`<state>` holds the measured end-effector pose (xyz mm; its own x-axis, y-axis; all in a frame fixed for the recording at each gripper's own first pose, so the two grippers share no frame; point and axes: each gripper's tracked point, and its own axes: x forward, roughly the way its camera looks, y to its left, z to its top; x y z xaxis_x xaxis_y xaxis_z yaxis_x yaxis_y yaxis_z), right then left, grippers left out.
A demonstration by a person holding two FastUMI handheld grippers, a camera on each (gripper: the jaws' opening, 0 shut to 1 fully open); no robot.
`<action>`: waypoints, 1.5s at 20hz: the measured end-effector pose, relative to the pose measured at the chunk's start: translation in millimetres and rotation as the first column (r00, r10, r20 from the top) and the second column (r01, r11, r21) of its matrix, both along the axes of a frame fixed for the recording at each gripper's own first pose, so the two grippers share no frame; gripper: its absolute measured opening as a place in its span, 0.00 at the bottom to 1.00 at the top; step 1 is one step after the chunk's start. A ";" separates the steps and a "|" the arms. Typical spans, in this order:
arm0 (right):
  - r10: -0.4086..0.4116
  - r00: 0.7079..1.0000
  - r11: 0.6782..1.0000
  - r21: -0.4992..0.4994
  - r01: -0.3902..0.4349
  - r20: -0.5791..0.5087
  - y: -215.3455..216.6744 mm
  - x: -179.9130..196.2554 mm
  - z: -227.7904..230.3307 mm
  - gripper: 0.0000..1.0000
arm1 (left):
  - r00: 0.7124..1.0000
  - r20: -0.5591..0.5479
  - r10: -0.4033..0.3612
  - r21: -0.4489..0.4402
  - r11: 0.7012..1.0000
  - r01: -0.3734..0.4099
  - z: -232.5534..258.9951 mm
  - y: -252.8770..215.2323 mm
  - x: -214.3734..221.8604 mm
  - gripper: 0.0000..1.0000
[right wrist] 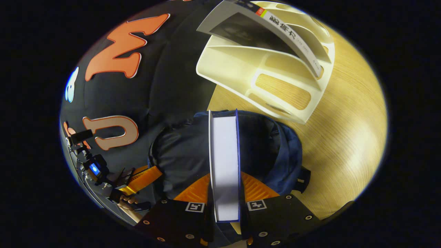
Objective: Open the schoolbag, grab two books from the bookshelf and put them into the schoolbag.
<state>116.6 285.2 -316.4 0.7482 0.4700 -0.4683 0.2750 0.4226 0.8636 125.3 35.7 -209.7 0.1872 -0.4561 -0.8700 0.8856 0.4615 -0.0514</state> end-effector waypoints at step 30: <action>-0.015 1.000 0.987 -0.162 0.013 -0.010 -47.7 -38.7 62.3 0.94 | 0.997 -0.072 0.026 -0.102 0.994 -0.033 0.3 1.3 6.3 0.01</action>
<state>77.9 237.5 -254.1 0.7482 0.3772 -0.5457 0.2911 0.5525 0.7810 131.6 37.1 -209.4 0.1416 -0.5396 -0.8300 0.8644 0.4761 -0.1620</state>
